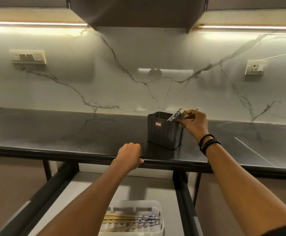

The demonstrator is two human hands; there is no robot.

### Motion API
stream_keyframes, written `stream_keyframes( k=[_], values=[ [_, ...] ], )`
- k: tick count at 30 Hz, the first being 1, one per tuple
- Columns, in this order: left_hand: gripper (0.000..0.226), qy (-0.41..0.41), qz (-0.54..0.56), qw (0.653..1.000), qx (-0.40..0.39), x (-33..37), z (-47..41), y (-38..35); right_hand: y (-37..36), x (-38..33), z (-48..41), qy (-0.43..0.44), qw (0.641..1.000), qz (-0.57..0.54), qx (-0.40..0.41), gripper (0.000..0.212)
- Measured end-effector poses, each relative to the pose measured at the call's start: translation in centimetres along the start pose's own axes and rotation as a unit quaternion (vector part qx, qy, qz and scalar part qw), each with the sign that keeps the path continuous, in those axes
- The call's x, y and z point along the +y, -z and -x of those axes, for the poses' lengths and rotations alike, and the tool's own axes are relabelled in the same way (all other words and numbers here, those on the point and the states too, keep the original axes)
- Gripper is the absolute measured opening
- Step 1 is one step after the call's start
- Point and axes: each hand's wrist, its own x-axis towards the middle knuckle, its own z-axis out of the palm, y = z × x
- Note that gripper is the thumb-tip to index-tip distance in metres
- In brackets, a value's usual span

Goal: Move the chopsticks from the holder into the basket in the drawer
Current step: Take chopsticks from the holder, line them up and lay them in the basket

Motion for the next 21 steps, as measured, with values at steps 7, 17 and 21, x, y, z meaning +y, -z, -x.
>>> stream_keyframes(
  k=[7,17,21],
  values=[
    [0.028,0.003,0.004,1.0,0.005,0.1,0.2,-0.1,1.4,-0.6,-0.1,0.04,0.999,0.006,-0.006,0.026],
    [0.026,0.007,0.011,1.0,-0.003,0.2,0.4,0.0,4.0,-1.2,0.2,0.056,0.993,-0.052,-0.09,0.024],
    [0.025,0.007,0.016,1.0,-0.002,0.2,0.5,-0.2,4.2,-1.7,0.4,0.072,0.992,-0.044,-0.097,0.018]
  ],
)
